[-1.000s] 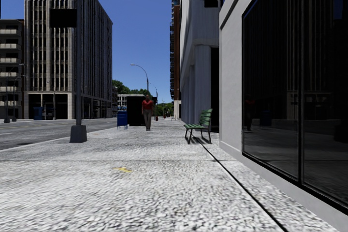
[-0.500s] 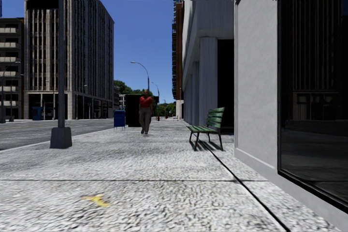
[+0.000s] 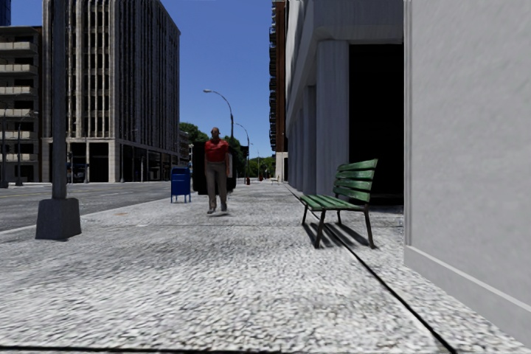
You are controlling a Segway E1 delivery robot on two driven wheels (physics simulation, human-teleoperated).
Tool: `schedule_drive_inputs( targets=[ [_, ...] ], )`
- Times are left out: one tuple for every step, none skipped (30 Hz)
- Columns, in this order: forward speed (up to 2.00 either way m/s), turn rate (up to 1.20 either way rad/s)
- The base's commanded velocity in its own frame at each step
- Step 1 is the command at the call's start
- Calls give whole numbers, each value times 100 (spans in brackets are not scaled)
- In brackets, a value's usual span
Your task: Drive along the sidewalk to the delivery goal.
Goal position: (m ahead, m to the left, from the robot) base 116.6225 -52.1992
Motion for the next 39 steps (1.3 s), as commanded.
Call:
schedule_drive_inputs(
  targets=[
    [200, 0],
    [200, 0],
    [200, 0],
    [200, 0],
    [200, 0],
    [200, 0],
    [200, 0],
    [200, 0],
    [200, 0],
    [200, 0],
    [200, 0],
    [200, 0],
    [200, 0],
    [200, 0],
    [200, 0],
    [200, 0],
    [200, 0],
    [200, 0],
    [200, 0],
    [200, 0],
    [200, 0],
    [200, 0],
    [200, 0],
    [200, 0],
    [200, 0],
    [200, 0],
    [200, 0],
    [200, 0],
    [200, 0],
    [200, 0],
    [200, 0],
    [200, 0],
    [200, 0],
    [200, 0],
    [200, 0],
    [200, 0],
    [200, 0],
    [200, 0],
    [200, 0]
  ],
)
